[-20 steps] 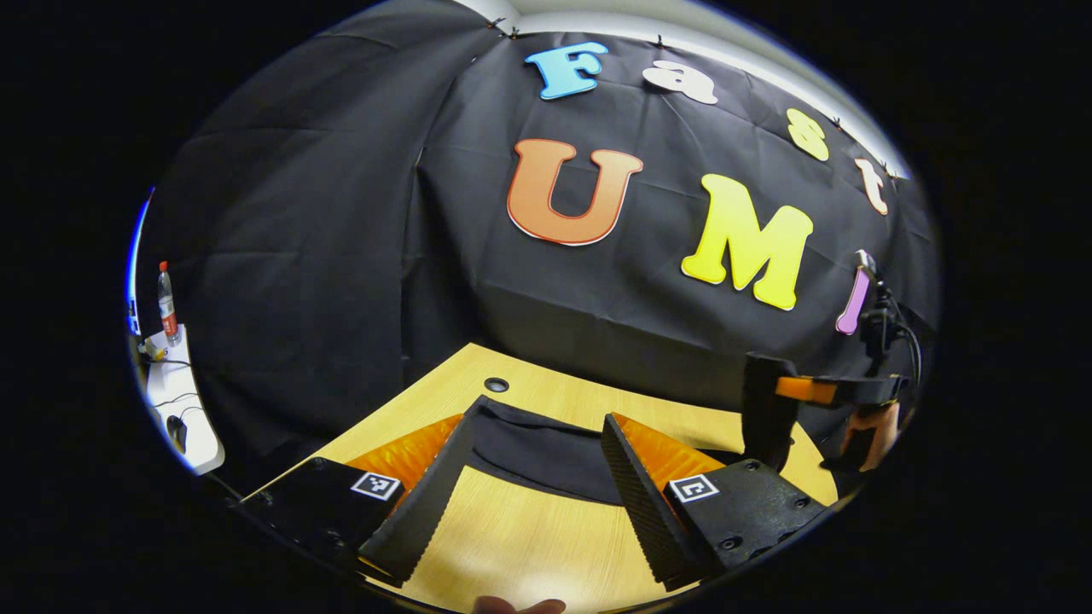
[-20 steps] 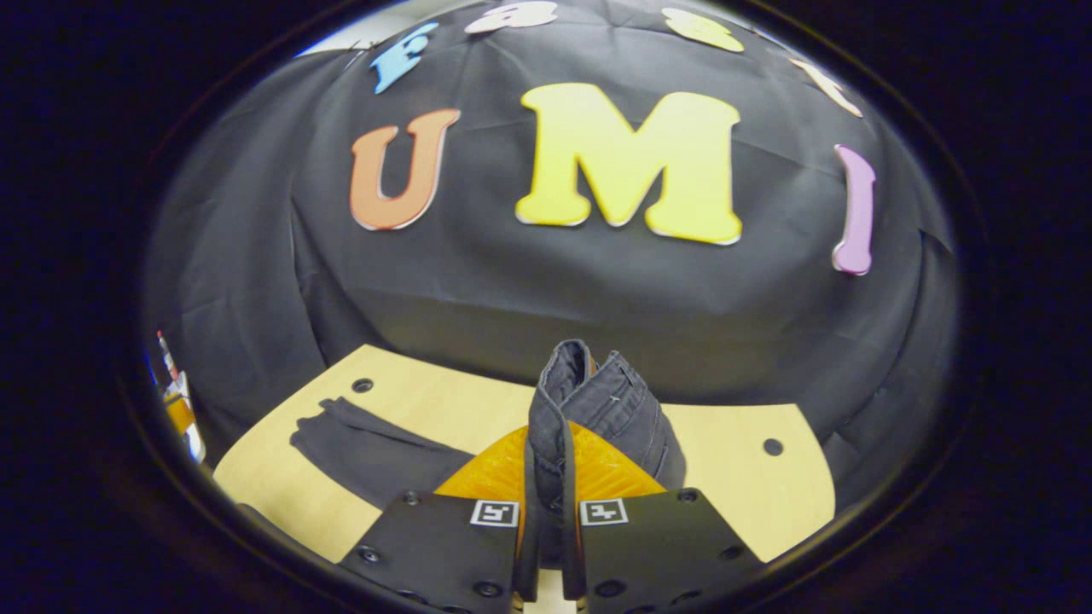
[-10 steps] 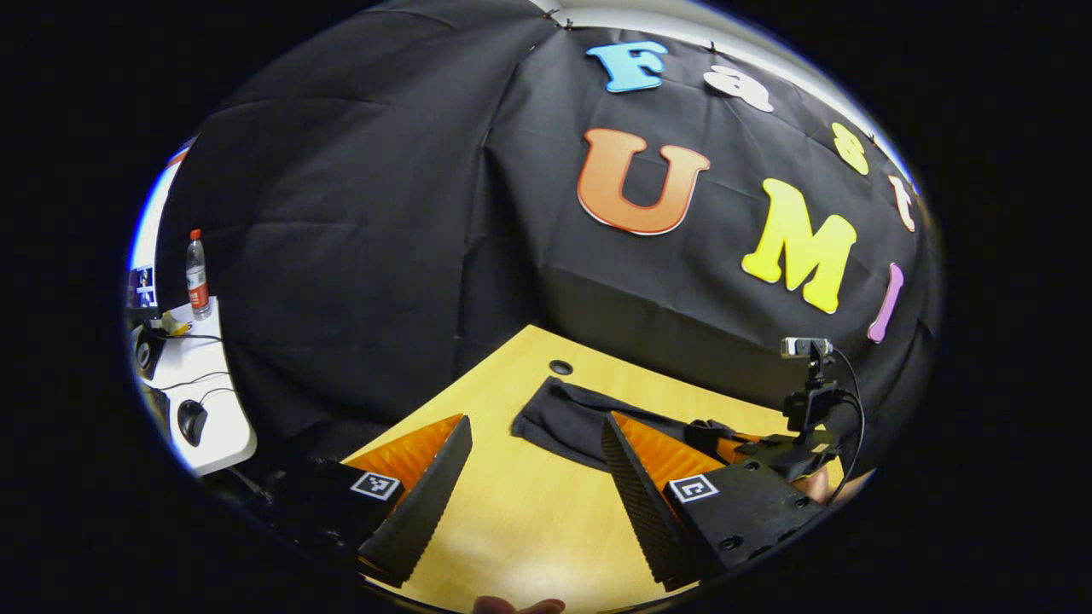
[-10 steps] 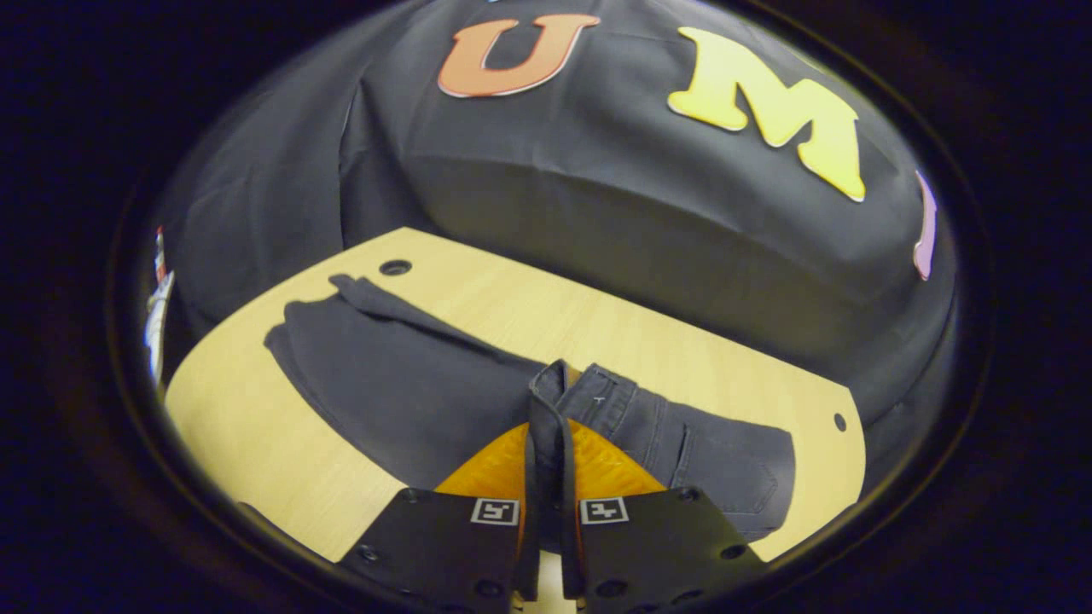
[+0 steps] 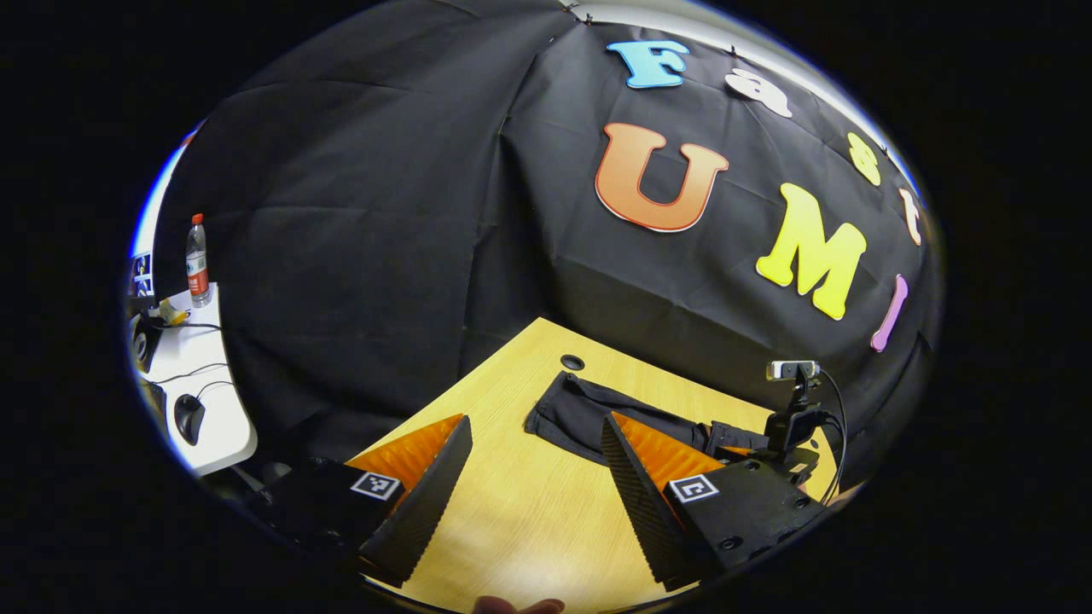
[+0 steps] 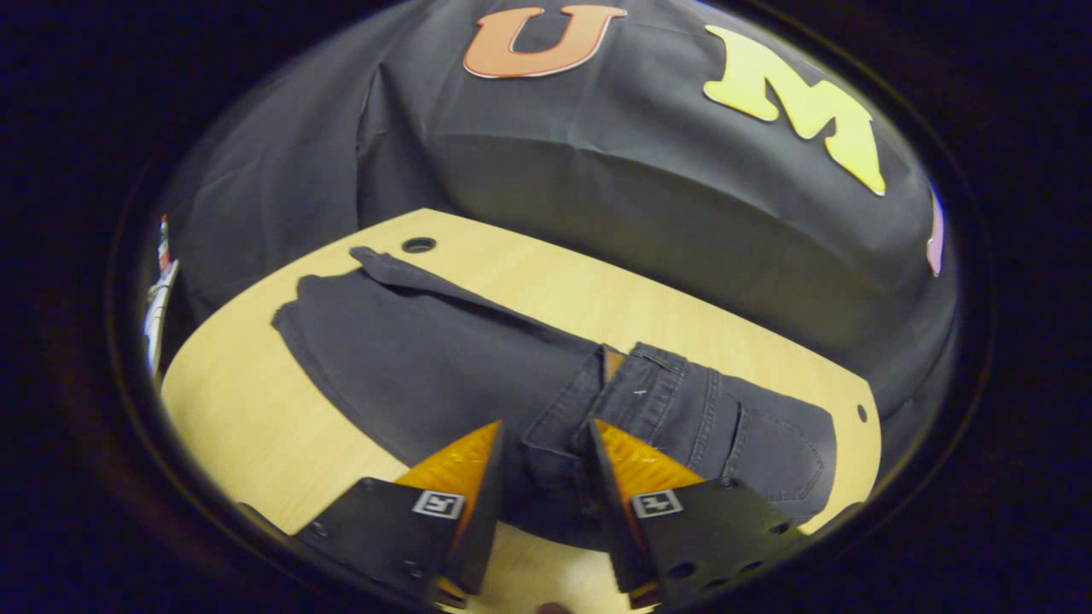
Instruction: Grasp the waist and the cuffs of the jeans and fold them to make the two legs overlap; first hold the waist and fold one-third of the jeans toward the cuffs, then hold the cuffs and fold the remaining one-third in the same direction to finish folding.
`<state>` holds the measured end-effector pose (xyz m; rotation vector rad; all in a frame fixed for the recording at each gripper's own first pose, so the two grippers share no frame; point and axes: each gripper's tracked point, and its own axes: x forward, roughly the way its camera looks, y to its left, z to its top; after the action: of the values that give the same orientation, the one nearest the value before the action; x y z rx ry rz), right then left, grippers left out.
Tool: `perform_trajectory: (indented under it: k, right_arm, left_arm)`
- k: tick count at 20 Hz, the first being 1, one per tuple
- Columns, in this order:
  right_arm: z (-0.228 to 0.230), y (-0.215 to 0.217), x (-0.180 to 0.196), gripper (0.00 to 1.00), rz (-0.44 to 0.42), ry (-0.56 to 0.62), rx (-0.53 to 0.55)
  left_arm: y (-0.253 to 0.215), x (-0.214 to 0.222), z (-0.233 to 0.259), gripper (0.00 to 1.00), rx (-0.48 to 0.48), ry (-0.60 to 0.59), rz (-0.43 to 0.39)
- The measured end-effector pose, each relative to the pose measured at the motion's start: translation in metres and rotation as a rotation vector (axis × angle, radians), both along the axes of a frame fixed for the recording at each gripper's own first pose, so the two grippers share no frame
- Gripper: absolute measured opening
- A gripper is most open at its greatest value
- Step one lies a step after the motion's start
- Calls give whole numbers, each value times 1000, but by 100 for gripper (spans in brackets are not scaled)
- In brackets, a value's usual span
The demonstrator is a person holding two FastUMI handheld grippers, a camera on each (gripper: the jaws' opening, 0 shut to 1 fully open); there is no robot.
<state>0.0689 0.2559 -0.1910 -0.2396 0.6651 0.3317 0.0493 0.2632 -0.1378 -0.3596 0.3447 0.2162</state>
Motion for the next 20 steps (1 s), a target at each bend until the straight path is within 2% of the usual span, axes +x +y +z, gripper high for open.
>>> perform_trajectory:
  k: [2,5,8,11,13,18,20]
  right_arm:
    - [21,3,-10,82,28,-3,39]
    - [72,-8,-30,85,66,-35,107]
    - [117,-38,-46,96,60,-68,145]
    - [158,-80,-57,96,23,-97,169]
    - [168,-115,-62,98,-14,-80,166]
    - [181,-215,-75,98,-212,-49,169]
    - [174,-251,-89,96,-303,-13,169]
  left_arm:
    - [-4,6,1,99,-9,-6,-11]
    - [-6,11,7,99,16,-33,-42]
    - [0,23,5,98,32,-40,-56]
    - [-11,43,-18,98,-124,6,-55]
    - [-15,59,-44,98,-226,51,-42]
    - [-27,99,-78,98,-673,47,39]
    - [-16,105,-96,98,-805,74,89]
